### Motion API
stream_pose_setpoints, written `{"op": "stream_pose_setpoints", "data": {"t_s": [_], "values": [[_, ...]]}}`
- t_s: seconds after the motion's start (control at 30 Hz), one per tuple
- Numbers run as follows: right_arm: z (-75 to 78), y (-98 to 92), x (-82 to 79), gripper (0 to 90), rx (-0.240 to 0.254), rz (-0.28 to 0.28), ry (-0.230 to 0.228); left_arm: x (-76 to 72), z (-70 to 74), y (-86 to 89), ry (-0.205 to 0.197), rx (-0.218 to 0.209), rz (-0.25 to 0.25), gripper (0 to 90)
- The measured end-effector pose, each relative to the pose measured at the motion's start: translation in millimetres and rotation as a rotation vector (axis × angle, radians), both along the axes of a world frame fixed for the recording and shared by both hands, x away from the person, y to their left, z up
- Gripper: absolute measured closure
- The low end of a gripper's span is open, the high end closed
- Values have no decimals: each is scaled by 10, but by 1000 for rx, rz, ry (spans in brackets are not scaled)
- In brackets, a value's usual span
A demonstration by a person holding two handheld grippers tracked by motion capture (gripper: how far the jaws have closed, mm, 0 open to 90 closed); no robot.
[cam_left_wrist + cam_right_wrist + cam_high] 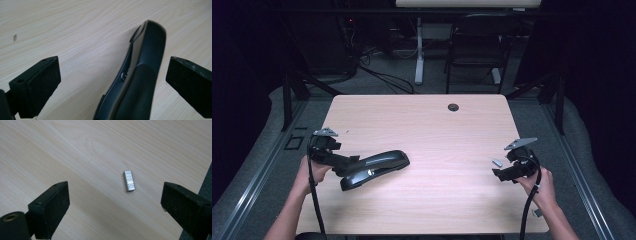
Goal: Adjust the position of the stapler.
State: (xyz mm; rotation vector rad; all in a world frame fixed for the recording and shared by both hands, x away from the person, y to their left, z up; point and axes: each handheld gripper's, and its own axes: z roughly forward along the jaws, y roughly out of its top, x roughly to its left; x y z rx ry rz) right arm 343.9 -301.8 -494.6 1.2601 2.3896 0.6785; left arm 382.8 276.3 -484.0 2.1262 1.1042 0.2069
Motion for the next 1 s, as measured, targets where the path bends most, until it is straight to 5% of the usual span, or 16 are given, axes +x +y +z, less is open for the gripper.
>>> {"op": "stream_pose_setpoints", "data": {"t_s": [0.37, 0.43, 0.57, 1.0], "values": [[-7, 1, 4, 73, -3, 2, 12, -47, -2, -211, 26, 25, -171, 0], [-16, 4, 8, 73, -10, 2, 17, -60, -69, -273, 38, 73, -226, 0], [-24, 12, 10, 73, -15, 0, 16, -75, -114, -350, 43, 119, -258, 16], [-34, 29, 11, 82, -45, 9, 28, -71, -172, -362, 30, 154, -251, 453]]}}
